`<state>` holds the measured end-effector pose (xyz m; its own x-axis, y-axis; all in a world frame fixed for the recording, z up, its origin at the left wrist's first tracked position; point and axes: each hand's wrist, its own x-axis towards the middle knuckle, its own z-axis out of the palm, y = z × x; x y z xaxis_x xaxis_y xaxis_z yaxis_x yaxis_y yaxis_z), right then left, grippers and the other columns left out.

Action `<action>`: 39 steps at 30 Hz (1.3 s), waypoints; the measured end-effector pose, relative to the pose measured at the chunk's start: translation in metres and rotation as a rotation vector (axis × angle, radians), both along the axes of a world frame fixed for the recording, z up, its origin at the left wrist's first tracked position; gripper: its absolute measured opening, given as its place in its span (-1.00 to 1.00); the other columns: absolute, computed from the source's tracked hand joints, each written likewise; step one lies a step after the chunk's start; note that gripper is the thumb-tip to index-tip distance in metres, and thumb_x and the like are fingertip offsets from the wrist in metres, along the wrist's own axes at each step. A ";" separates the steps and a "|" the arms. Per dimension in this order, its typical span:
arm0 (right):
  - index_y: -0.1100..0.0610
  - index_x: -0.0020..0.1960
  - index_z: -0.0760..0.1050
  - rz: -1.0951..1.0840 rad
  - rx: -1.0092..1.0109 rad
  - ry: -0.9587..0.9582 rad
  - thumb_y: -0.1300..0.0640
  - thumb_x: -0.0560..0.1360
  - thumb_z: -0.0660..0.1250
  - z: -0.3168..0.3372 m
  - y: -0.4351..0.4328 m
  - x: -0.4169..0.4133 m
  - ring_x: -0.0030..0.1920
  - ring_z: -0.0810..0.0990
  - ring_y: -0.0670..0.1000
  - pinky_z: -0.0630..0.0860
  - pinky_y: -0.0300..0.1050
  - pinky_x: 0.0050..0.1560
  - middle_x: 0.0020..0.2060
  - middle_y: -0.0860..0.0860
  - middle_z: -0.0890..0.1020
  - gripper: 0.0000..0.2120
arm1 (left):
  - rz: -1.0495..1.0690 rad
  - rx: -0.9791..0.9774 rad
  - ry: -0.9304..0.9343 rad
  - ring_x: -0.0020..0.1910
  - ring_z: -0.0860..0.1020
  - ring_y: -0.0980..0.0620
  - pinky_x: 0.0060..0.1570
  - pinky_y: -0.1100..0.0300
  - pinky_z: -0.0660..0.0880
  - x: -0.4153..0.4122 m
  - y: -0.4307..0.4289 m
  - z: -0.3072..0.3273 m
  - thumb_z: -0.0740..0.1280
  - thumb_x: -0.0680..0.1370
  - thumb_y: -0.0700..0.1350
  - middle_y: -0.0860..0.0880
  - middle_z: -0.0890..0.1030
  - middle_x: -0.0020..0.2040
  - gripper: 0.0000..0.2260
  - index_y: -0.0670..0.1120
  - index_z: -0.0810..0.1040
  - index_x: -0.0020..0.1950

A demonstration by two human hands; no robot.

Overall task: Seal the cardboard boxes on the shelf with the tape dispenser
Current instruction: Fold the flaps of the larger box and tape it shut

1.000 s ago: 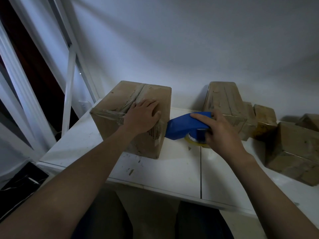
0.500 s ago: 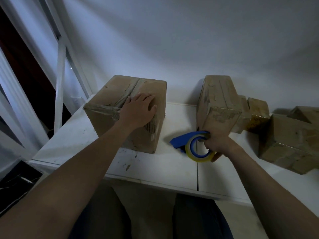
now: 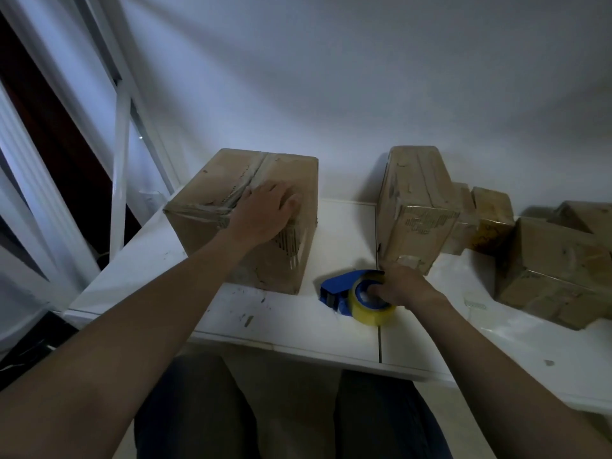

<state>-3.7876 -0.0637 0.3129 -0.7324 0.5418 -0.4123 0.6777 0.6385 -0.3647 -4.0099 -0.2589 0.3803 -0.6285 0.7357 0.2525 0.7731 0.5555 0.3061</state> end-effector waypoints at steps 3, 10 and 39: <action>0.03 0.61 0.09 0.088 0.123 0.078 -0.21 0.61 0.23 0.019 -0.014 -0.014 0.45 0.39 0.20 0.44 0.11 0.34 0.52 0.11 0.33 -0.31 | -0.032 0.232 -0.028 0.40 0.42 -0.10 0.43 -0.14 0.31 -0.009 -0.022 0.009 0.09 0.70 0.03 -0.08 0.49 0.40 -0.62 -0.09 0.43 0.44; 0.00 0.60 0.15 0.136 0.174 0.371 -0.26 0.67 -0.02 0.065 -0.070 -0.058 0.45 0.40 0.16 0.41 0.16 0.36 0.52 0.04 0.36 -0.41 | 0.642 0.309 -0.272 0.50 0.28 -0.25 0.44 -0.33 0.20 -0.067 -0.097 0.003 0.19 0.56 0.17 -0.18 0.33 0.52 -0.41 0.00 0.23 0.57; 0.10 0.48 0.33 0.248 0.599 0.332 -0.21 0.68 -0.12 0.082 -0.174 -0.137 0.52 0.18 0.31 0.11 0.32 0.51 0.49 0.22 0.34 -0.43 | 0.501 -0.168 0.102 0.53 0.24 -0.22 0.52 -0.30 -0.04 0.029 -0.084 0.005 -0.07 0.64 0.24 -0.20 0.30 0.53 -0.40 -0.12 0.23 0.53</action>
<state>-3.9245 -0.2381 0.3952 -0.8978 0.4068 0.1686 0.4016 0.9135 -0.0653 -3.9813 -0.3428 0.3856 -0.8912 0.3878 0.2353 0.4224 0.8986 0.1189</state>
